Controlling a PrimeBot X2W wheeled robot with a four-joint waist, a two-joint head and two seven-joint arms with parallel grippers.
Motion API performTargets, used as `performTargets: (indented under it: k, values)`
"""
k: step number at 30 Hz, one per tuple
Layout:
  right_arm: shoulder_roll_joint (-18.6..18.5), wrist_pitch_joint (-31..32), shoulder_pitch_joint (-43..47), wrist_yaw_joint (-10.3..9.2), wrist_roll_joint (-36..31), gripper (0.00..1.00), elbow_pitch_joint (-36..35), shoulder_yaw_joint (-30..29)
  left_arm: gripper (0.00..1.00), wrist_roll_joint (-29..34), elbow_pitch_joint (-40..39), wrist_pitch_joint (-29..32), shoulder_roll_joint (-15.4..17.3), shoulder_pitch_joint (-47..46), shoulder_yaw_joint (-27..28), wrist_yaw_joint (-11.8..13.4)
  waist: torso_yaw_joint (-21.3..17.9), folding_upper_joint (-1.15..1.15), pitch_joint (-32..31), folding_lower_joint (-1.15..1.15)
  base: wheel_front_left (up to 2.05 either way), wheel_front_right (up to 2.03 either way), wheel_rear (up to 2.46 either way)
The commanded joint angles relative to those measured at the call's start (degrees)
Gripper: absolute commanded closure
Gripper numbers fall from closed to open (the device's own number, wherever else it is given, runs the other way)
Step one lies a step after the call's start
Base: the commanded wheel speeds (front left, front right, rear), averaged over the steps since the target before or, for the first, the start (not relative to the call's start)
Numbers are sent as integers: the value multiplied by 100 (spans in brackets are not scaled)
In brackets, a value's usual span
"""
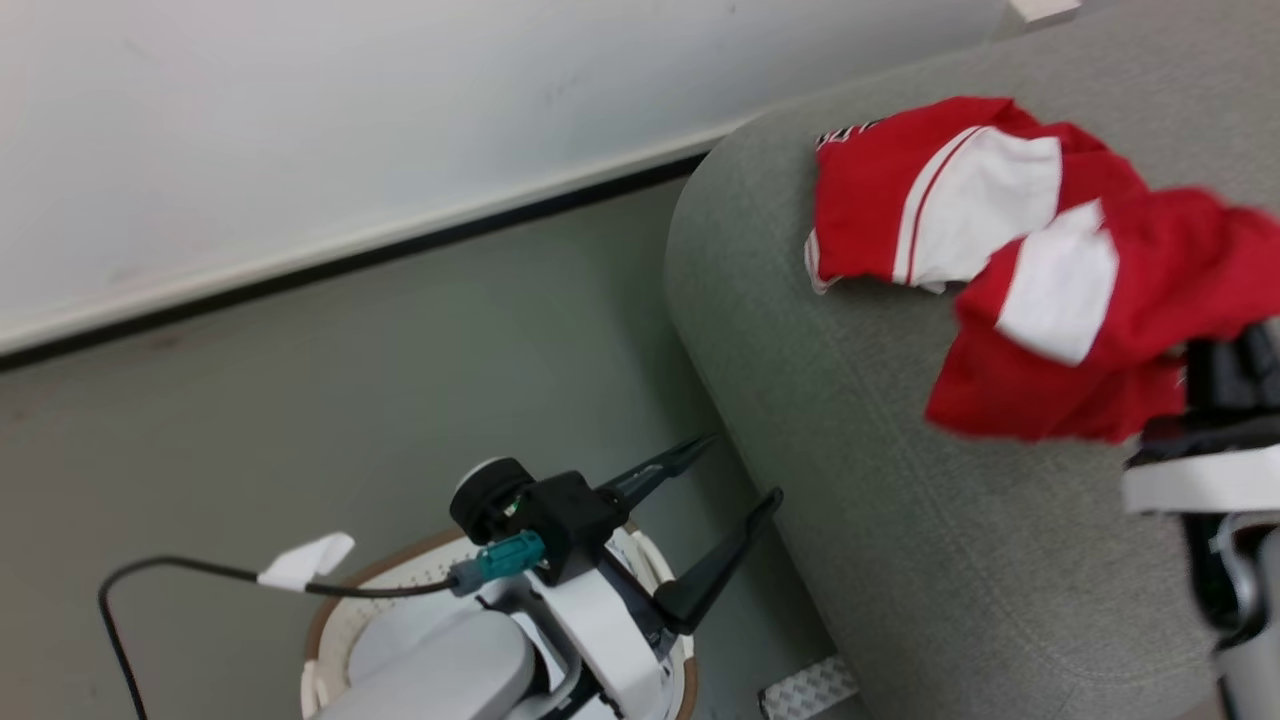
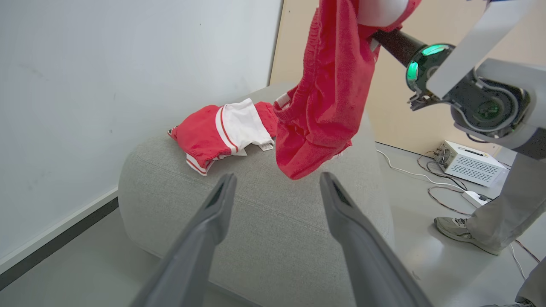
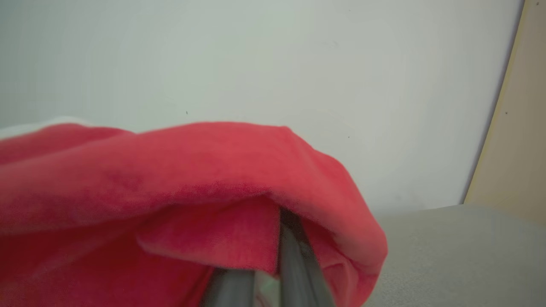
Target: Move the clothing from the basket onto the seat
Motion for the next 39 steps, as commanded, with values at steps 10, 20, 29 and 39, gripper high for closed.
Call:
performTargets:
  k: [10, 20, 29, 39]
  values:
    - [-736, 387, -1706, -14, -109, 100, 477, -1166, 0, 168, -773, 339, 847, -384, 248, 32, 636, 0, 1738, 0, 0, 0, 0]
    - [-1406, 1668, -2704, -14, -1118, 100, 1595, -1659, 0, 189, -1138, 302, 1135, -598, 442, 42, 1031, 0, 2591, 0, 0, 0, 0]
    - [-1734, 3514, -2892, -14, -1323, 100, 2665, -1404, 0, 95, -949, 135, 1046, -623, 481, 0, 1183, 0, 2550, 0, 0, 0, 0]
    - [-1517, 4035, -2472, -14, -1165, 0, 2456, -1274, 0, 33, -619, -8, 897, -477, 444, -12, 1193, 0, 1931, 0, 0, 0, 0]
